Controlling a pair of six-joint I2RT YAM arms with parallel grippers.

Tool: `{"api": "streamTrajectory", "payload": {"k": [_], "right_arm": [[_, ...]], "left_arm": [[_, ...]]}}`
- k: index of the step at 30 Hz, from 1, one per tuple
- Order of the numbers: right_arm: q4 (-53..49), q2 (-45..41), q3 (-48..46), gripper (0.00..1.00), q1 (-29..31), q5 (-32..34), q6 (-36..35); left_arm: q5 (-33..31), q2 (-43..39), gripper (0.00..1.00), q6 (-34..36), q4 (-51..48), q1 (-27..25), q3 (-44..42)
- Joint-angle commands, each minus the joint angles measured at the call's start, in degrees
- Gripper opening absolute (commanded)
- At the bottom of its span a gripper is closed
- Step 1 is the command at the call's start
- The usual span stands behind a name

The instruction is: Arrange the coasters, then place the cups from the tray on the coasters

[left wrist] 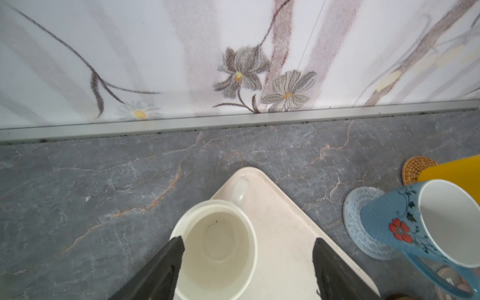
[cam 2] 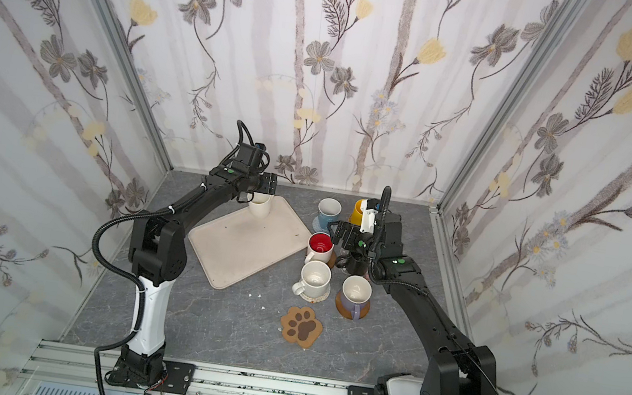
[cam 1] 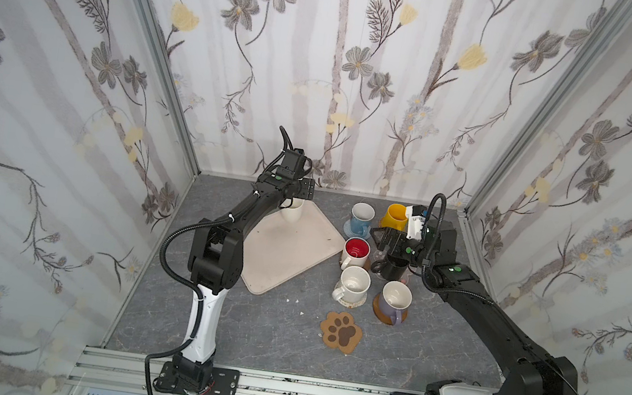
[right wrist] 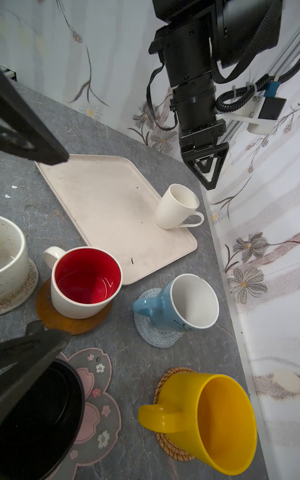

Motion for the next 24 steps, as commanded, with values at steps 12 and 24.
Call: {"api": "streamTrajectory", "payload": {"k": [12,24], "right_arm": [[0.0,0.8,-0.2,1.00,0.3,0.9,-1.2],[-0.7,-0.3,-1.8,1.00,0.2,1.1,-1.6]], "left_arm": [[9.9,15.6,0.78,3.1,-4.5,2.0,20.3],[11.4,18.6,0.76,5.0,-5.2,2.3,20.8]]}}
